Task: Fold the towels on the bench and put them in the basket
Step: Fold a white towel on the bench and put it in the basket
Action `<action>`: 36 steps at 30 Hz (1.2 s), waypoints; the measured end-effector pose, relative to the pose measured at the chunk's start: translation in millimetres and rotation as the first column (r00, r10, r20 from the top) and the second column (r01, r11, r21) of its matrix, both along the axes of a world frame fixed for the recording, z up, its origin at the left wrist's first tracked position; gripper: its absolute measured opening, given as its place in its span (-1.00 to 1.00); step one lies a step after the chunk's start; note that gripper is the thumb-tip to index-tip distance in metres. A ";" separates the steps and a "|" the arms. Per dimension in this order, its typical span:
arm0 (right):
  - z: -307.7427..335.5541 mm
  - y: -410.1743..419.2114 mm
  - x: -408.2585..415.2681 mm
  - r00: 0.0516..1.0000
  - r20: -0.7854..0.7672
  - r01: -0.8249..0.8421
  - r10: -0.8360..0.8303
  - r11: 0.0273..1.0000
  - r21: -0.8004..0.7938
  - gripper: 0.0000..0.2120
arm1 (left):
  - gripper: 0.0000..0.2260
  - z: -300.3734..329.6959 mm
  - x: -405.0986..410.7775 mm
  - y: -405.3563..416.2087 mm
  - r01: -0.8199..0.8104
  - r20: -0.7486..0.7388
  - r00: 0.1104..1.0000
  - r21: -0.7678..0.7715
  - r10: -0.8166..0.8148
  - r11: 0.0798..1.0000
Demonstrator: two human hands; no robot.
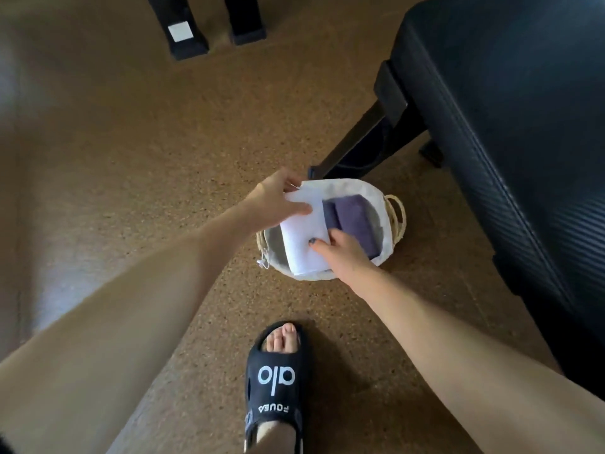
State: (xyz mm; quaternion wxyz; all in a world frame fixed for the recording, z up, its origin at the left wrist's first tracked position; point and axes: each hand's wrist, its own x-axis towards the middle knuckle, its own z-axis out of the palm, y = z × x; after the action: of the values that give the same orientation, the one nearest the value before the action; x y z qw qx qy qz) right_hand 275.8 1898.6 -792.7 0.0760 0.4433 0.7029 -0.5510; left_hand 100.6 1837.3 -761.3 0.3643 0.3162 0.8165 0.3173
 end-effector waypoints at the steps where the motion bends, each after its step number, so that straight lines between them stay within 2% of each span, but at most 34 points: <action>1: -9.8 2.1 -5.1 1.000 0.018 -0.017 0.017 1.000 0.015 -0.75 | -0.57 -10.5 -3.9 0.7 0.033 -0.037 0.999 -0.016 -0.034 0.999; 7: -57.8 11.3 -29.8 0.990 0.098 -0.100 0.098 0.995 0.017 -0.79 | -0.66 -61.1 -17.8 8.0 0.171 -0.217 0.955 -0.141 -0.199 0.975; 10: -73.8 14.6 -36.1 0.975 0.157 -0.164 0.158 0.986 0.032 -0.78 | -0.70 -74.7 -14.7 11.6 0.242 -0.303 0.900 -0.250 -0.313 0.938; 14: -84.1 17.9 -43.0 0.949 0.226 -0.233 0.222 0.972 0.024 -0.74 | -0.58 -86.4 -8.5 16.4 0.285 -0.502 0.715 -0.426 -0.486 0.859; 17: -84.5 15.0 -49.8 0.925 0.282 -0.290 0.254 0.952 0.096 -0.72 | -0.55 -89.1 -2.1 16.5 0.241 -0.581 0.568 -0.559 -0.583 0.793; 19: -84.2 8.0 -53.6 0.893 0.348 -0.364 0.286 0.913 0.185 -0.66 | -0.57 -91.8 3.0 14.8 0.214 -0.624 0.500 -0.583 -0.600 0.784; 24: -89.5 -8.2 -55.4 0.808 0.493 -0.523 0.324 0.780 0.344 -0.65 | -0.69 -87.0 18.3 11.9 0.234 -0.702 0.442 -0.511 -0.558 0.827; 26: -90.2 -8.1 -53.4 0.791 0.505 -0.558 0.346 0.746 0.363 -0.71 | -0.67 -86.8 25.9 7.7 0.259 -0.669 0.512 -0.477 -0.538 0.840; 28: -88.4 -5.9 -50.6 0.825 0.481 -0.496 0.296 0.789 0.364 -0.76 | -0.59 -89.9 31.6 1.2 0.298 -0.566 0.622 -0.468 -0.541 0.832; 29: -87.7 -5.6 -49.3 0.840 0.466 -0.468 0.276 0.804 0.367 -0.76 | -0.55 -92.5 32.4 -1.7 0.315 -0.537 0.644 -0.463 -0.546 0.828; 33: -83.5 -5.2 -46.7 0.872 0.393 -0.432 0.293 0.837 0.334 -0.70 | -0.55 -102.3 27.7 -4.2 0.333 -0.508 0.646 -0.484 -0.570 0.809; 36: -82.3 -2.2 -40.7 0.853 0.334 -0.497 0.401 0.818 0.290 -0.70 | -0.48 -105.0 27.7 -4.3 0.330 -0.519 0.585 -0.549 -0.623 0.768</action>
State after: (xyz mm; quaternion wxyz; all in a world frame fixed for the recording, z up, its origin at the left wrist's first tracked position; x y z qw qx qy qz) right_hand 235.1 1896.4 -875.0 0.2114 0.3372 0.8620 -0.3140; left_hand 128.4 1833.0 -866.4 0.1703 0.5403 0.8174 -0.1044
